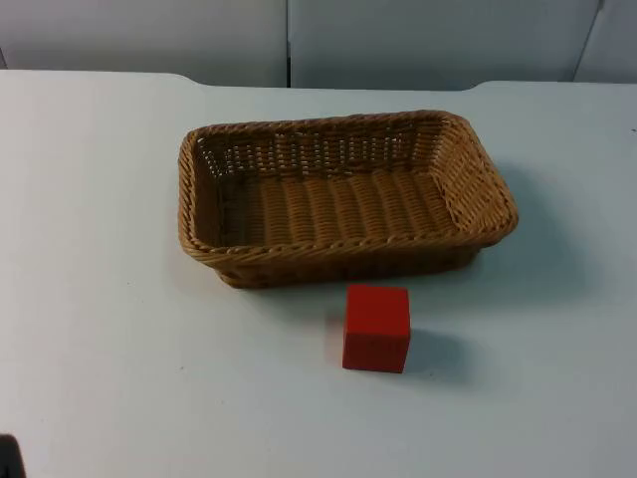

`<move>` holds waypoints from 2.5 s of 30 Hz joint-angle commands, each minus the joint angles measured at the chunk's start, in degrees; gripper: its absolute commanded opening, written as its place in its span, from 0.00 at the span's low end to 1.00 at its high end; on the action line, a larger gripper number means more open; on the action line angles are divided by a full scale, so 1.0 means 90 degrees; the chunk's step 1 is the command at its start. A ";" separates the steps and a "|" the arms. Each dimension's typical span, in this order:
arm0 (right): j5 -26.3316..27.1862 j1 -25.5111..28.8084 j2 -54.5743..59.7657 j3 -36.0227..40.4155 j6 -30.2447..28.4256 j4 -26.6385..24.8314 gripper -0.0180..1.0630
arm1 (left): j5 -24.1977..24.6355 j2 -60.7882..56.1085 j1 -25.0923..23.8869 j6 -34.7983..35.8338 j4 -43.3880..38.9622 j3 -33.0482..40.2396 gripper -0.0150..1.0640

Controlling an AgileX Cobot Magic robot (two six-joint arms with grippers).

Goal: Pick up the basket with the left hand and place the cube into the basket with the right hand.

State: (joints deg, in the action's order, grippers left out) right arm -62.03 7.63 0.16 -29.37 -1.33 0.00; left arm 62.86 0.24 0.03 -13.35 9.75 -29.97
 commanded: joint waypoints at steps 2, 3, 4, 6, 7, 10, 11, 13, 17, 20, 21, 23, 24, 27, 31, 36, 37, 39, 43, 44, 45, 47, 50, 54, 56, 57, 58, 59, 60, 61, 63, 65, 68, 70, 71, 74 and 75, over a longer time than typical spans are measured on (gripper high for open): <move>0.0027 0.0042 -0.0018 0.0024 -0.0033 0.0000 0.01 | -0.0122 -0.0027 0.0025 0.0159 0.0111 0.0016 0.01; 0.0027 0.0042 -0.0018 0.0024 -0.0033 0.0000 0.01 | -0.0122 -0.0027 0.0025 0.0159 0.0111 0.0016 0.01; 0.0027 0.0042 -0.0018 0.0024 -0.0033 0.0000 0.01 | -0.0343 -0.0027 0.0025 0.0497 0.0321 -0.0042 0.01; 0.0027 0.0042 -0.0018 0.0024 -0.0033 0.0000 0.01 | -0.0770 0.0403 0.0025 0.0824 0.1202 -0.0336 0.01; 0.0027 0.0042 -0.0018 0.0024 -0.0033 0.0000 0.01 | -0.0870 0.0903 0.0025 0.0761 0.1660 -0.0492 0.01; 0.0027 0.0042 -0.0018 0.0024 -0.0033 0.0000 0.01 | -0.0786 0.2069 0.0025 0.0349 0.2792 -0.0882 0.01; 0.0027 0.0042 -0.0018 0.0024 -0.0033 0.0000 0.01 | -0.0597 0.3126 0.0025 0.0017 0.3557 -0.1118 0.01; 0.0027 0.0042 -0.0018 0.0024 -0.0033 0.0000 0.01 | -0.0350 0.4194 0.0025 -0.0456 0.4506 -0.1345 0.01; 0.0027 0.0042 -0.0018 0.0024 -0.0033 0.0000 0.01 | 0.0186 0.6402 0.0025 -0.2296 0.6771 -0.1603 0.01; 0.0027 0.0042 -0.0018 0.0024 -0.0033 0.0000 0.01 | 0.0268 0.7469 0.0025 -0.3046 0.7796 -0.1629 0.01; 0.0027 0.0042 -0.0018 0.0024 -0.0033 0.0000 0.01 | 0.0217 0.8007 0.0025 -0.3295 0.8249 -0.1629 0.01; 0.0027 0.0042 -0.0018 0.0024 -0.0033 0.0000 0.01 | 0.0155 0.8915 0.0025 -0.3701 0.8994 -0.1629 0.01; 0.0027 0.0042 -0.0018 0.0024 -0.0033 0.0000 0.01 | 0.0113 0.9378 0.0025 -0.3947 0.9358 -0.1629 0.01; 0.0027 0.0042 -0.0018 0.0024 -0.0033 0.0000 0.01 | 0.0097 1.0164 0.0025 -0.4531 0.9768 -0.1661 0.01; 0.0027 0.0042 -0.0018 0.0024 -0.0033 0.0000 0.01 | -0.0204 1.1232 0.0025 -0.4563 0.9334 -0.2135 0.01; 0.0027 0.0042 -0.0018 0.0024 -0.0021 0.0000 0.01 | -0.0380 1.2186 0.0025 -0.3901 0.8171 -0.3317 0.01; 0.0027 0.0042 -0.0018 0.0024 -0.0021 0.0000 0.01 | -0.0514 1.2317 0.0025 -0.3673 0.7801 -0.3660 0.01; 0.0027 0.0042 -0.0018 0.0024 -0.0021 0.0000 0.01 | -0.0897 1.2440 0.0025 -0.3217 0.6797 -0.4210 0.02; 0.0027 0.0042 -0.0018 0.0024 -0.0021 0.0000 0.01 | -0.1385 1.2464 0.0025 -0.2631 0.5509 -0.4787 0.14; 0.0027 0.0042 -0.0018 0.0024 -0.0021 0.0000 0.01 | -0.1572 1.2464 0.0025 -0.2297 0.5063 -0.4997 0.25; 0.0027 0.0042 -0.0018 0.0024 -0.0021 0.0000 0.01 | -0.1694 1.2464 0.0025 -0.2156 0.4922 -0.5080 0.35; 0.0027 0.0042 -0.0018 0.0024 -0.0021 0.0000 0.01 | -0.1800 1.2464 0.0025 -0.1992 0.4882 -0.5123 0.45; 0.0027 0.0042 -0.0018 0.0024 -0.0021 0.0000 0.01 | -0.2135 1.2529 0.0025 -0.1579 0.4837 -0.5136 0.60; 0.0027 0.0042 -0.0018 0.0024 -0.0021 0.0000 0.01 | -0.2150 1.2737 0.0025 -0.1957 0.4809 -0.5136 0.60; 0.0027 0.0042 -0.0018 0.0024 -0.0021 0.0000 0.01 | -0.2043 1.2905 0.0025 -0.1994 0.4782 -0.5136 0.60; 0.0027 0.0042 -0.0018 0.0024 -0.0021 0.0000 0.01 | -0.1964 1.3014 0.0039 -0.1994 0.4782 -0.5146 0.60; 0.0027 0.0042 -0.0018 0.0024 -0.0021 0.0000 0.01 | -0.1868 1.3122 0.0039 -0.1994 0.4782 -0.5146 0.60; 0.0027 0.0042 -0.0018 0.0024 -0.0021 0.0000 0.01 | -0.1868 1.3122 0.0039 -0.1994 0.4782 -0.5146 0.60; 0.0027 0.0042 -0.0018 0.0024 -0.0021 0.0000 0.01 | -0.1742 1.3243 0.0039 -0.1994 0.4782 -0.5176 0.60; 0.0027 0.0042 -0.0018 0.0024 -0.0021 0.0000 0.01 | -0.1638 1.3343 0.0039 -0.1994 0.4805 -0.5205 0.60; 0.0027 0.0042 -0.0018 0.0024 -0.0021 0.0000 0.01 | -0.1487 1.3545 0.0039 -0.1994 0.4846 -0.5261 0.60; 0.0027 0.0042 -0.0018 0.0024 -0.0021 0.0000 0.01 | -0.1421 1.3622 0.0048 -0.1994 0.4893 -0.5274 0.60; 0.0027 0.0042 -0.0018 0.0024 -0.0021 0.0000 0.01 | -0.1400 1.3762 0.0136 -0.2082 0.4936 -0.5274 0.60; 0.0027 0.0042 -0.0018 0.0024 -0.0021 0.0000 0.01 | -0.1400 1.3792 0.0195 -0.2182 0.4949 -0.5274 0.60; 0.0027 0.0042 -0.0018 0.0024 -0.0021 0.0000 0.01 | -0.1426 1.3823 0.0255 -0.2263 0.5005 -0.5274 0.60; 0.0027 0.0042 -0.0018 0.0024 -0.0021 0.0000 0.01 | -0.1557 1.3877 0.0354 -0.2579 0.5356 -0.5274 0.60; 0.0027 0.0042 -0.0018 0.0024 -0.0021 0.0000 0.01 | -0.1601 1.3886 0.0391 -0.2708 0.5494 -0.5274 0.60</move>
State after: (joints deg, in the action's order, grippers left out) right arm -62.03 7.63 0.16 -29.37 -1.33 0.00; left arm 49.14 125.11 2.83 -35.58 56.62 -76.87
